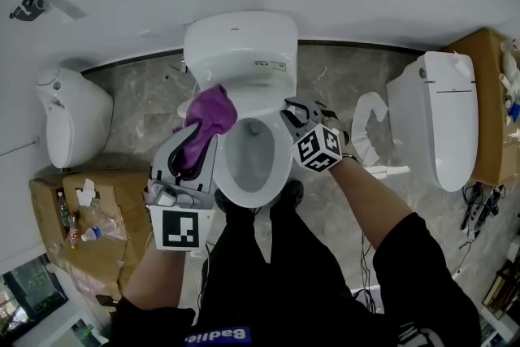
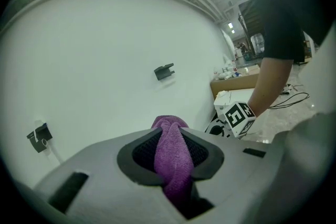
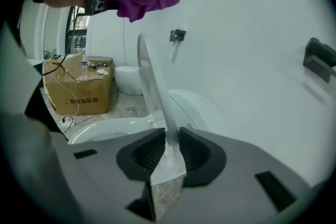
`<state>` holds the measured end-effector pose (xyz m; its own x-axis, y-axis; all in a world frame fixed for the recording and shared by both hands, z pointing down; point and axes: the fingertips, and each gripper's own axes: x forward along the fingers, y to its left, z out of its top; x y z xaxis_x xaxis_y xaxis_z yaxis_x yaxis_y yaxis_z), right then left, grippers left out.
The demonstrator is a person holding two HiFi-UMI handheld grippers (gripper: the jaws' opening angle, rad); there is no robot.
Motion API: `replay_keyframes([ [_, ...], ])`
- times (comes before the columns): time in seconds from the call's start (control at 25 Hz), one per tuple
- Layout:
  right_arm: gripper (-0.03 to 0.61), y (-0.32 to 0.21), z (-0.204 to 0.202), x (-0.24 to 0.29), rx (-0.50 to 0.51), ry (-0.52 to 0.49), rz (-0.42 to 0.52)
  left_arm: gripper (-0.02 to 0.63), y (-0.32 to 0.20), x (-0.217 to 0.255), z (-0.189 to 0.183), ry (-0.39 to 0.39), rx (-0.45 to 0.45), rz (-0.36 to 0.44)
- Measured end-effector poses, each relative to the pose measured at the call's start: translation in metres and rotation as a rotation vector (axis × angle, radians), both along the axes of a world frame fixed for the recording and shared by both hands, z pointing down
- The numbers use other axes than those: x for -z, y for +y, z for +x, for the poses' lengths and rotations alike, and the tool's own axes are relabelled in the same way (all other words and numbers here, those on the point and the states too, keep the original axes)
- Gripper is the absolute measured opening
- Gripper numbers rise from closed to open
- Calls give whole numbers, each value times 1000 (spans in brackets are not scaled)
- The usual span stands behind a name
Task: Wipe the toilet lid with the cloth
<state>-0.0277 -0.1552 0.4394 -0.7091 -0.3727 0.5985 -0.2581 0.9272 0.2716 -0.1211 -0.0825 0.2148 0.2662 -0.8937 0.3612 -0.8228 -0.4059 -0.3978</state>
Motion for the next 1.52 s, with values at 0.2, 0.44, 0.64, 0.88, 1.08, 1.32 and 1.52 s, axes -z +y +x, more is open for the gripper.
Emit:
replay_keyframes([
  [0.2,74,41,8,-11,17,53,32,81,14,-14,0,22,-32,-19],
  [0.44,84,88,17,-34,41,145,51,80,30,-42,-4,53,-89,-73],
  [0.64,115,136,28,-68,86,245,39,80,40,-58,-7,74,-144,-93],
  [0.88,126,158,35,-81,34,248,55,80,48,-70,-9,78,-188,-109],
  [1.08,66,163,60,-51,-71,167,1,80,54,-66,-3,81,-200,-105],
  [1.32,58,139,56,-5,-209,7,-53,80,49,-52,14,86,-210,-99],
  [1.52,44,114,17,-19,-292,-156,-234,80,33,-58,18,90,-196,-102],
])
